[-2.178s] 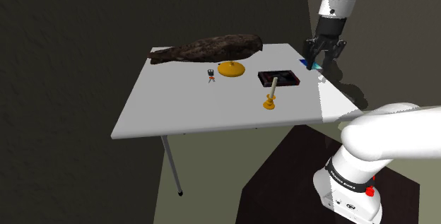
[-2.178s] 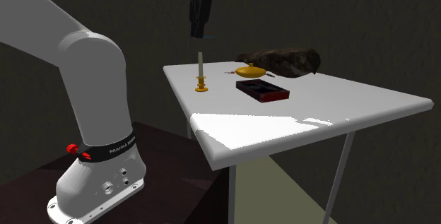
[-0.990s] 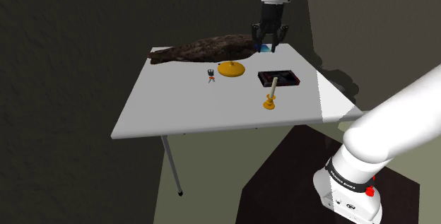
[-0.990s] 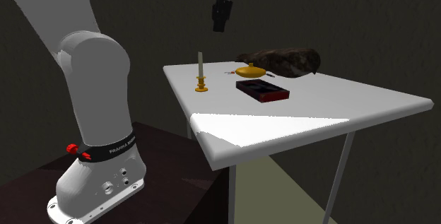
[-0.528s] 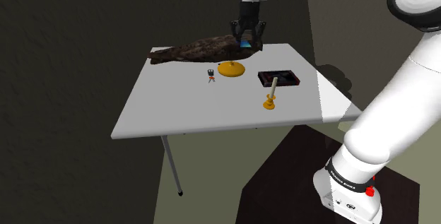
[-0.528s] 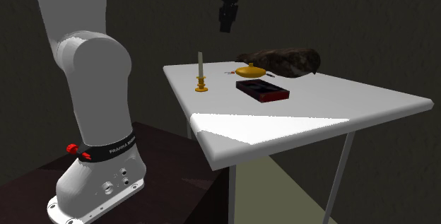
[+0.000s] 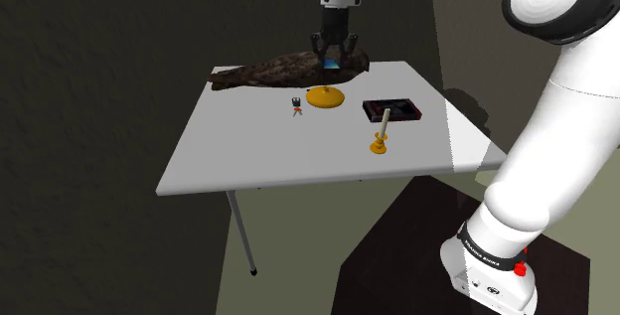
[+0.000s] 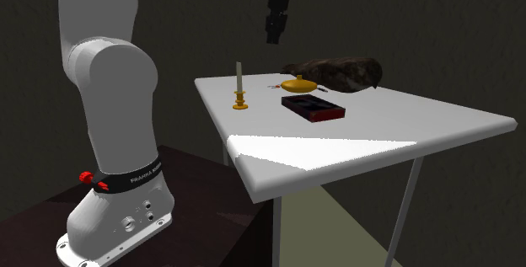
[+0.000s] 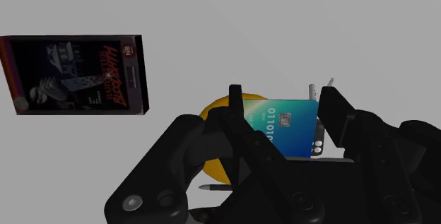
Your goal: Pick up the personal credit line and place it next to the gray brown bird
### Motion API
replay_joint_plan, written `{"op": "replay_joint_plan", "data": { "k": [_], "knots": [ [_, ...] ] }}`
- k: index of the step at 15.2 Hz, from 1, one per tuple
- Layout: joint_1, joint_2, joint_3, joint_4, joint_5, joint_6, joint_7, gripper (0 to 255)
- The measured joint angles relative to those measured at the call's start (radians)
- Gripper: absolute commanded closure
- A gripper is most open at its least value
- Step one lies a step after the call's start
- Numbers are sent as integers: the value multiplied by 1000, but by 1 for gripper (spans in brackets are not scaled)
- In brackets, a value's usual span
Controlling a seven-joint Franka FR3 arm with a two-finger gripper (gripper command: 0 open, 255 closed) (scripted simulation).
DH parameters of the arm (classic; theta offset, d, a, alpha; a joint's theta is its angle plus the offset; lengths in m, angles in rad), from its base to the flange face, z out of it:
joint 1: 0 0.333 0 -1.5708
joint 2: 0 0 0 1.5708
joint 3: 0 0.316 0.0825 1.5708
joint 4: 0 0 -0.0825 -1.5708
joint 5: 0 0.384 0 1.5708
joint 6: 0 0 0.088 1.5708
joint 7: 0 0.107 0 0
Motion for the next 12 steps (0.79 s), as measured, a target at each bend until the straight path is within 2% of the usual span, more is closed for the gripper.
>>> {"op": "replay_joint_plan", "data": {
  "k": [12],
  "knots": [
    [2, 10, 1, -149, 1, 158, -12, 255]
  ]
}}
